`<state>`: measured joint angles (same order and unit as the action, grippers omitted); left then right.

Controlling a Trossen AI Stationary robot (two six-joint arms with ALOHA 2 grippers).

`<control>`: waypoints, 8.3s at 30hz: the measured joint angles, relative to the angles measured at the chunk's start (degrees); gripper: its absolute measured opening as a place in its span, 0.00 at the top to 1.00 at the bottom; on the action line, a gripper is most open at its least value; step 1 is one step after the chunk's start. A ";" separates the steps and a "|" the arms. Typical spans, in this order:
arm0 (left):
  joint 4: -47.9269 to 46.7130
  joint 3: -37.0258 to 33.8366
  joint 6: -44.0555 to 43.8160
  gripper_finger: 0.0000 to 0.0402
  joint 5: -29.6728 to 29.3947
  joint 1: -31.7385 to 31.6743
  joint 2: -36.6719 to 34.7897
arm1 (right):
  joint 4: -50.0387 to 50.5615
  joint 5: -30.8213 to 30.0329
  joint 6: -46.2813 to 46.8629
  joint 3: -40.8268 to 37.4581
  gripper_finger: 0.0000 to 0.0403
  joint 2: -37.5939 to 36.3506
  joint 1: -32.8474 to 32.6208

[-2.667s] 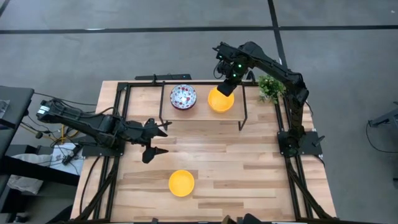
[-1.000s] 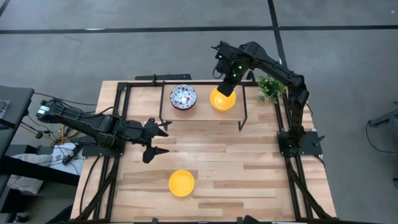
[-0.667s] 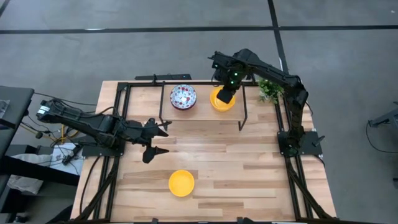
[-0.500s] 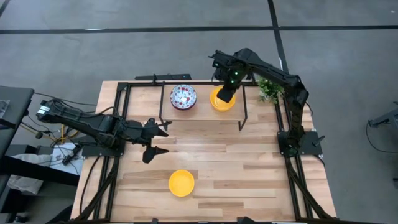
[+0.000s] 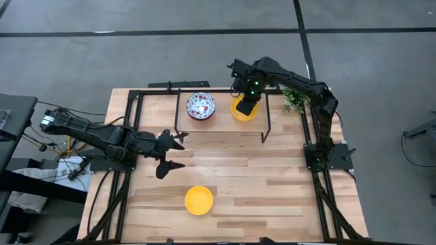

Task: Pick & Place Mini bowls
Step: Stack the top yellow bowl on the yellow bowl on the shelf, then stack the yellow bowl on the yellow bowl on the shelf

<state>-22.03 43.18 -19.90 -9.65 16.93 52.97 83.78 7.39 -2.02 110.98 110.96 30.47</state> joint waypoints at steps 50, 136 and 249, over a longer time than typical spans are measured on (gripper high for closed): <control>-1.18 0.00 -0.61 0.11 21.25 0.78 0.00 | -4.81 5.25 10.72 8.85 1.00 -7.45 -32.77; -2.33 -17.00 -30.01 0.11 -1.69 38.97 -6.12 | -29.56 2.49 49.12 8.63 0.98 27.19 -46.48; 15.68 -33.94 6.14 0.11 9.46 -7.08 -46.60 | 5.05 3.13 -1.10 8.61 1.00 -1.94 7.21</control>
<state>-6.35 9.23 -13.76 -0.19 9.85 6.37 88.83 10.52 -3.12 119.59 109.02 37.68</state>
